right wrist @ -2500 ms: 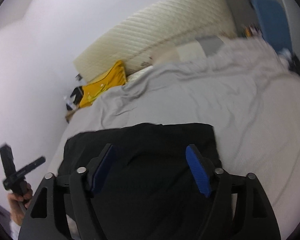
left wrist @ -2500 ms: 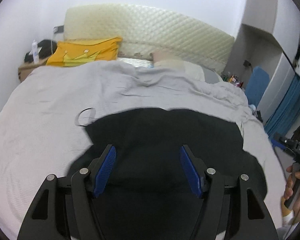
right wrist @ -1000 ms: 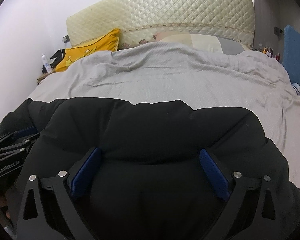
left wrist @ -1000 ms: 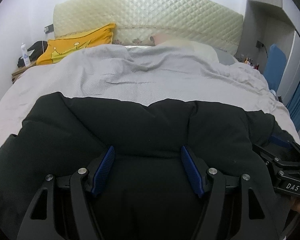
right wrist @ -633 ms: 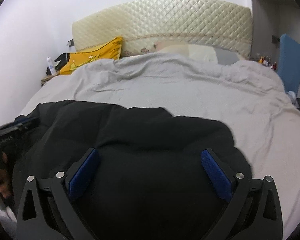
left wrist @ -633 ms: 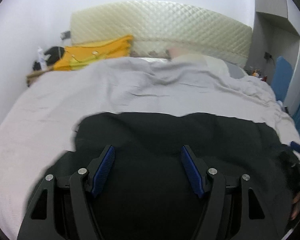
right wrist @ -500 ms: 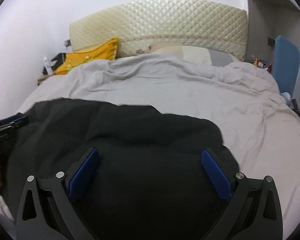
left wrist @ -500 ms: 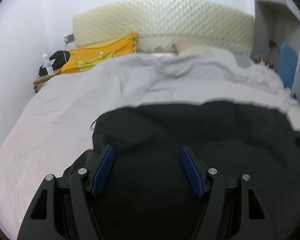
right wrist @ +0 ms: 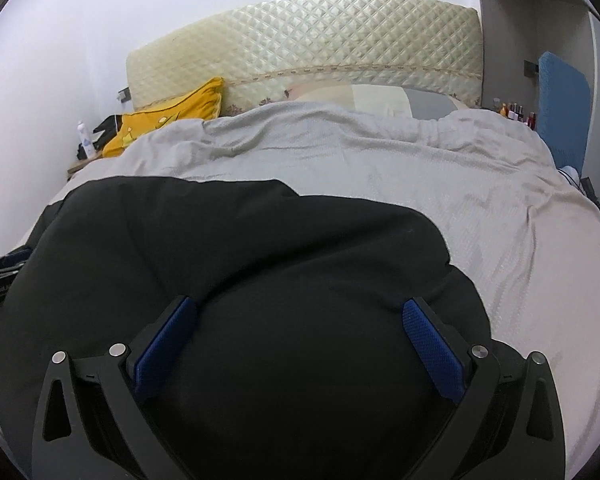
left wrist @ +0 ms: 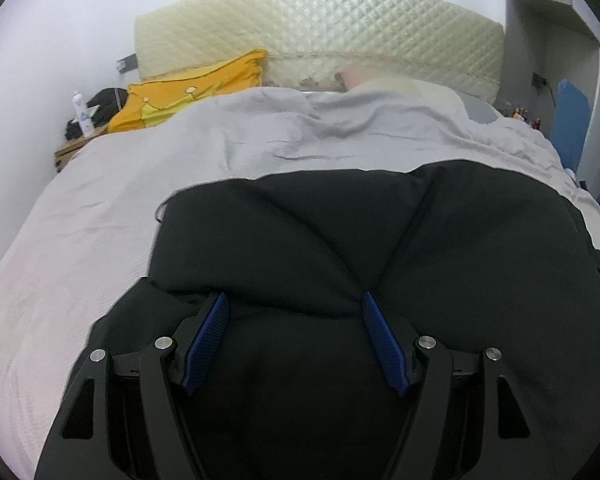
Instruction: Fold large clothes
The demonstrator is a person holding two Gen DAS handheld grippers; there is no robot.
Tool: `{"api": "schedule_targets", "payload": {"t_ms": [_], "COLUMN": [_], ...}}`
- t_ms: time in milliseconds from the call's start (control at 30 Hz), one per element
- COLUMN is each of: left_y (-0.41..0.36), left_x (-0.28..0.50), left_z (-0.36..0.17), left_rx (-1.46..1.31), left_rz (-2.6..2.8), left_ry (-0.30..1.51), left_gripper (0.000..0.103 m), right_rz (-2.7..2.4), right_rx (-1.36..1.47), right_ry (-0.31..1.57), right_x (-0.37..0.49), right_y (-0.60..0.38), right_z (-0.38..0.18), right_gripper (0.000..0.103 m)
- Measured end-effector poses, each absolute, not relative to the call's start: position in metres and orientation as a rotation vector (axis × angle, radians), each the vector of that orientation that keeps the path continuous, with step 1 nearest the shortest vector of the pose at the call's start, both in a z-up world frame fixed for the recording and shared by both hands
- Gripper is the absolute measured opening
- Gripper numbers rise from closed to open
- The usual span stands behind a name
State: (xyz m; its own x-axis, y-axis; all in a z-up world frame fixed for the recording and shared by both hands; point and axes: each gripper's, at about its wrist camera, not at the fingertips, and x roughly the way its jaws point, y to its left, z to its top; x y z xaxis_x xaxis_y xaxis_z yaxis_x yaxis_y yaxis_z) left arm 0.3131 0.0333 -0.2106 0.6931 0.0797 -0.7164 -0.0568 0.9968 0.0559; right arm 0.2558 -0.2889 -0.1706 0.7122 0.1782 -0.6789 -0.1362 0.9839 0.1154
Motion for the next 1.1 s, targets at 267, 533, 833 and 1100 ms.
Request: {"api": "schedule_targets", "payload": {"t_ms": [267,533,833,1100], "left_y": [0.021,-0.006,-0.024,-0.032], "left_x": [0.260,0.173,0.078,0.008], "left_z": [-0.137,-0.023,0.071,0.101], "left_rx": [-0.077,-0.050,-0.030,-0.037], "left_rz": [0.078,-0.014,-0.097,-0.156], "left_ry": [0.719,0.589,0.457,0.374], "left_gripper": [0.070,0.070,0.070,0.071], "right_rz": [0.190,0.205,0.250,0.250], "right_rx": [0.043,0.030,0.032,0.060], "right_ry": [0.673,0.464,0.309,0.221], "right_x": [0.216,0.133,0.044,-0.024], "right_y": [-0.287,-0.282,-0.277,-0.283], "right_z": [-0.093,0.044,0.137,0.160], "right_gripper": [0.103,0.103,0.103,0.103]}}
